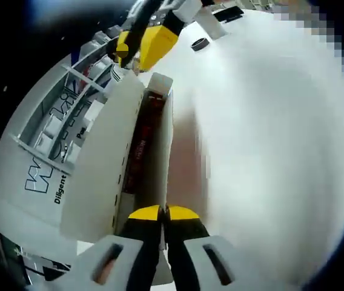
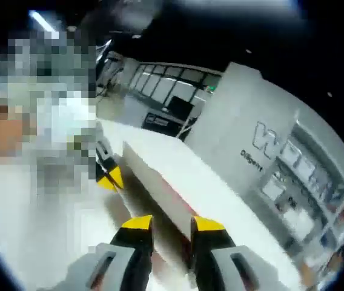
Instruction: Tear open the coffee pouch, take out the coffee, and pour the coffee from the pouch into the cup
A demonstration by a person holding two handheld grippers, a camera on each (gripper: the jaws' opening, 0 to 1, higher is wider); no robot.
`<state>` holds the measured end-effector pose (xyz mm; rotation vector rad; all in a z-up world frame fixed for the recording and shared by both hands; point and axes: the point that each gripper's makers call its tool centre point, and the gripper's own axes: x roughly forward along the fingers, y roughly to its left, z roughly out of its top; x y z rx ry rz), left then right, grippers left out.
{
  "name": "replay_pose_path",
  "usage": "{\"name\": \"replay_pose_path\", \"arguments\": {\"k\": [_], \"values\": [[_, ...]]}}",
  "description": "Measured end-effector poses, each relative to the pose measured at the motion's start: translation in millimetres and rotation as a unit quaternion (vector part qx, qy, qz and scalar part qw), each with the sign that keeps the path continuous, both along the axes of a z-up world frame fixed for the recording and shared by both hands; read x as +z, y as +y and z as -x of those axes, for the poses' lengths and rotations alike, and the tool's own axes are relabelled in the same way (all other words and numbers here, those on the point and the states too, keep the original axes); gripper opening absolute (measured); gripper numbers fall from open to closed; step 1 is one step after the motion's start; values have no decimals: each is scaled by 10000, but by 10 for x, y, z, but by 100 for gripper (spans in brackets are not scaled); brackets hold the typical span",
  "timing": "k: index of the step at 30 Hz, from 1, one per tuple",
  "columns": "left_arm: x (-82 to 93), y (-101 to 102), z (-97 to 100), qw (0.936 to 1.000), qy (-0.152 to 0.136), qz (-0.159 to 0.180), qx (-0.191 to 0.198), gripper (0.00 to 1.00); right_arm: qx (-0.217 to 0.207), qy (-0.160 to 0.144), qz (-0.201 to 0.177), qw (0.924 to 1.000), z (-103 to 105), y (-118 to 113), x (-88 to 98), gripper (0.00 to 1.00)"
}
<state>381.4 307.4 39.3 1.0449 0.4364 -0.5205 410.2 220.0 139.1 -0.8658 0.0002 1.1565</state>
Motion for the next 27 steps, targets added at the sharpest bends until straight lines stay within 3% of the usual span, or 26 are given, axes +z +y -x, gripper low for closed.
{"name": "replay_pose_path", "arguments": {"k": [2,5,8,12,16,19,23,27], "values": [[-4,5,0,10000,5,5,-1,5,251,-219,577,9978,-28,90,-1,32],[-4,5,2,10000,2,-12,-10,5,426,-222,1425,9886,-136,172,-137,33],[0,10,0,10000,-7,-25,-17,5,541,-299,2305,9711,-241,191,-338,33],[14,19,6,10000,-12,-6,-24,5,659,-330,2908,9539,-365,324,-517,31],[16,14,8,10000,-24,-23,-47,5,766,-463,3138,9453,-374,510,-646,28],[19,1,20,9999,-37,-61,-75,5,763,-655,3239,9407,-408,612,-699,19],[89,10,18,9999,-138,-51,-81,4,704,-666,3175,9433,-410,647,-751,11],[132,14,7,9997,-242,12,-81,4,571,-778,2884,9526,-393,618,-697,6]]}}
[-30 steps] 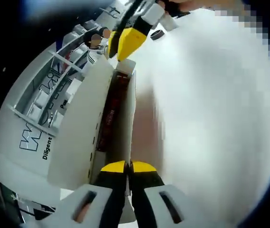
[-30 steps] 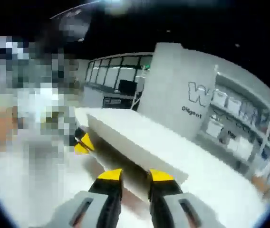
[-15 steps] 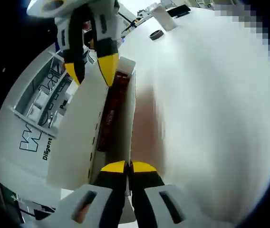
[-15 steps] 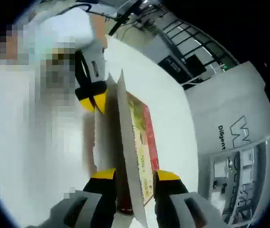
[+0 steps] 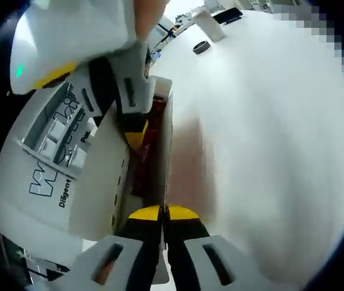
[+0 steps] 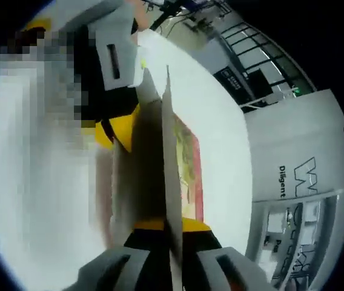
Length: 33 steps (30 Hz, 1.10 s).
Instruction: Tear open the coffee pouch, take out the coffee, and pour the coffee from the pouch into the cup
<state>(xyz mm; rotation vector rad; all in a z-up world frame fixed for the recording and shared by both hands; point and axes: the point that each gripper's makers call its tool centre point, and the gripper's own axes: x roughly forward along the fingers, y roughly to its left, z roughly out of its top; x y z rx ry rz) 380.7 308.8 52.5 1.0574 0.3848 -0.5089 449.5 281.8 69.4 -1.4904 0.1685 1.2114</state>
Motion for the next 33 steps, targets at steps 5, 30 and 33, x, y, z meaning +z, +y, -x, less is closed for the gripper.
{"name": "replay_pose_path", "arguments": {"k": [5,30,33], "values": [[149,-7,-62,9994,-341,41,33,5,-336,-138,-789,9962,-45,-39,123,3],[1048,-236,-138,9144,-1046,3908,136,30,-3524,1920,-6690,6256,-315,-1114,541,2],[1026,-369,-130,9000,-736,4296,45,34,-3384,1898,-6497,6538,-251,-1008,436,2]]}}
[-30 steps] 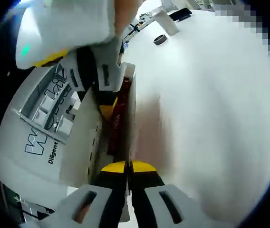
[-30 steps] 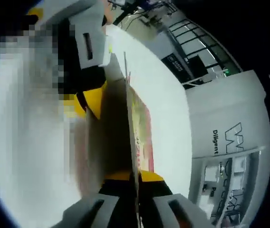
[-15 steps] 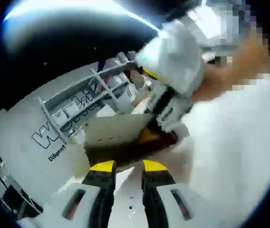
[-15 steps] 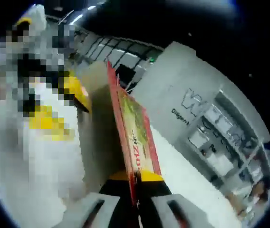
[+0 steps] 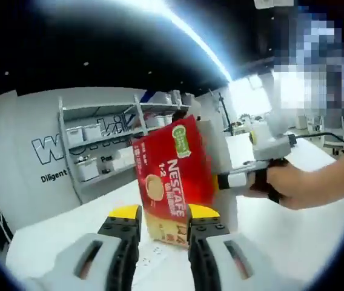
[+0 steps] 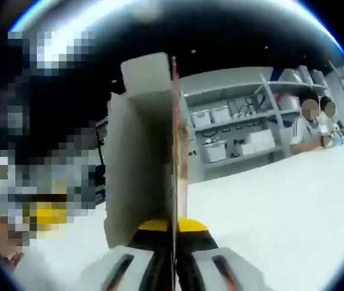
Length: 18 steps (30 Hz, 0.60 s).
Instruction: Tear open the coffee pouch, take out the coffee, and pour the coffee from the pouch into the cup
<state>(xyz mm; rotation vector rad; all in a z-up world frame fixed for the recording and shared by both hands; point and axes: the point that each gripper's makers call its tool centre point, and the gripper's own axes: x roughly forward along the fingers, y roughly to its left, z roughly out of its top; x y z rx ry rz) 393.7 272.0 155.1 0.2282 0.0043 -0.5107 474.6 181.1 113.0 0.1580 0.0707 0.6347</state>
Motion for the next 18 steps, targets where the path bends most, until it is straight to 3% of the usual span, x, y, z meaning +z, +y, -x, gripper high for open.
{"name": "replay_pose_path", "arguments": {"k": [3,7,11,13,15,16,18], "values": [[-106,-172,17,9990,348,101,-256,41,115,-96,176,9997,90,145,16,2],[-315,-308,-2,9967,723,-149,-331,46,210,-327,783,9962,143,339,22,2],[-445,-381,-5,9943,971,-292,-317,51,257,-301,818,9959,166,411,10,2],[-466,-292,-62,9944,964,-429,49,48,265,-321,856,9955,203,438,4,2],[-427,-159,-111,9938,784,-624,490,37,281,-328,853,9954,266,450,2,2],[-412,-141,-111,9936,740,-665,531,37,297,-343,855,9953,292,454,0,2],[-440,-220,-64,9937,932,-543,308,29,351,-367,862,9950,274,501,-8,2]]}}
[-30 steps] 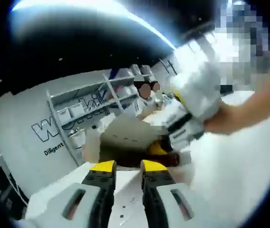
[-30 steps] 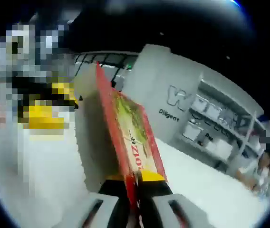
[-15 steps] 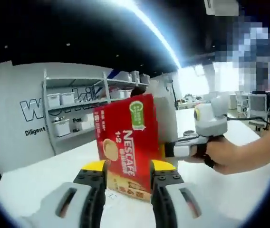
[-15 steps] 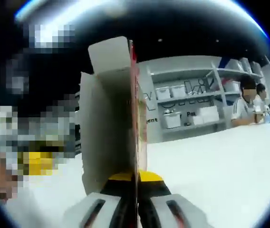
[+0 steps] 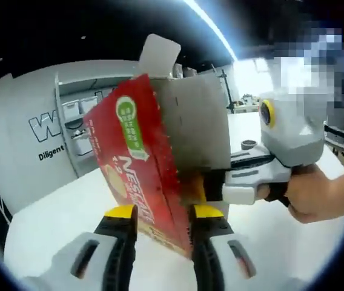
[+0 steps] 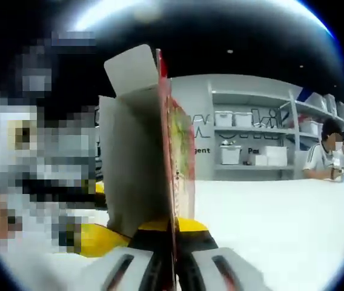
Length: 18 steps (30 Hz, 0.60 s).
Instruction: Tear open the coffee pouch, take out the coffee, and pour the coffee from the pouch into the cup
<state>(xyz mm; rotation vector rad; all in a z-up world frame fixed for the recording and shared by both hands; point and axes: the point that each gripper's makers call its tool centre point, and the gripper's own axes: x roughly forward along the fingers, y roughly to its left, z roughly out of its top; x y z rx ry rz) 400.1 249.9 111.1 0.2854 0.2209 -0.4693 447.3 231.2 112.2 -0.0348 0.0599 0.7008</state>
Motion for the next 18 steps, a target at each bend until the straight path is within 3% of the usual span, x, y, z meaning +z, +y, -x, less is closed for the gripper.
{"name": "replay_pose_path", "arguments": {"k": [2,5,8,9,18], "values": [[3,-42,25,10000,51,25,-50,24,72,-9,-12,10000,-1,30,3,2],[-7,-56,34,9995,-49,-313,-83,22,136,-46,15,9999,13,31,1,2],[4,43,51,9988,-30,-478,-65,7,198,52,-89,9998,4,-19,16,2],[7,66,40,9987,-68,-485,-118,7,283,110,-132,9995,22,-3,17,2],[-16,150,39,9997,123,124,-162,4,717,-88,327,9969,179,48,14,10]]}}
